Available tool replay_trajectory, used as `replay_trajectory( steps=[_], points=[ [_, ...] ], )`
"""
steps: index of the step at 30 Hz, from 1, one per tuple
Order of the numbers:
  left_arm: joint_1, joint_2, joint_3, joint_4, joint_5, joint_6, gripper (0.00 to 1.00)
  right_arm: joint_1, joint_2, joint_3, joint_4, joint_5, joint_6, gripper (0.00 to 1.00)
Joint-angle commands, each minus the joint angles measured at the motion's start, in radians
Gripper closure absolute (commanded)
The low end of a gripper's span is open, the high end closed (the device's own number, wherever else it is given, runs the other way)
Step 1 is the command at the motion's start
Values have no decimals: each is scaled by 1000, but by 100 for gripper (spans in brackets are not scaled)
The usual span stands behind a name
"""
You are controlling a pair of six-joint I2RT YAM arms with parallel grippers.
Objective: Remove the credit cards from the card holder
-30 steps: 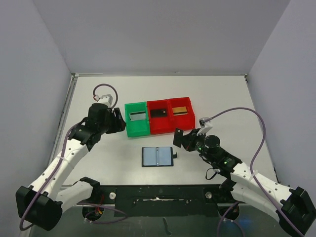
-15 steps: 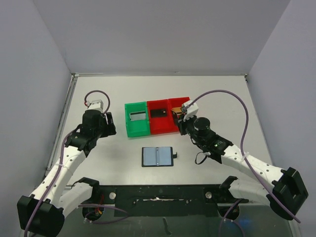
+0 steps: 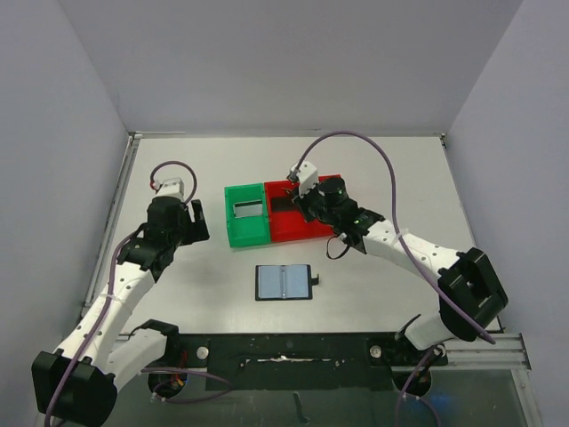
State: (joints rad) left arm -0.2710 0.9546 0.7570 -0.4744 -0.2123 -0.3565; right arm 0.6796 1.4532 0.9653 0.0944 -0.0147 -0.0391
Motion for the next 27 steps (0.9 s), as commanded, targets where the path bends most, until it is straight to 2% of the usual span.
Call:
replay_trajectory(
  steps=[1,4,6,18,27],
  points=[
    [13,-22,10,52,-27,11,25,8,37,81,-7,-25,-139,100],
    [16,-21,9,55,-21,13,25,66,60,68,28,80,-333,100],
    [21,-20,9,56,-15,13,25,82,82,76,37,126,-388,100],
    [34,-13,8,60,-4,17,25,15,156,138,14,-34,-514,100],
    [42,-12,7,60,-2,17,24,-33,194,182,-10,-123,-542,100]
  ],
)
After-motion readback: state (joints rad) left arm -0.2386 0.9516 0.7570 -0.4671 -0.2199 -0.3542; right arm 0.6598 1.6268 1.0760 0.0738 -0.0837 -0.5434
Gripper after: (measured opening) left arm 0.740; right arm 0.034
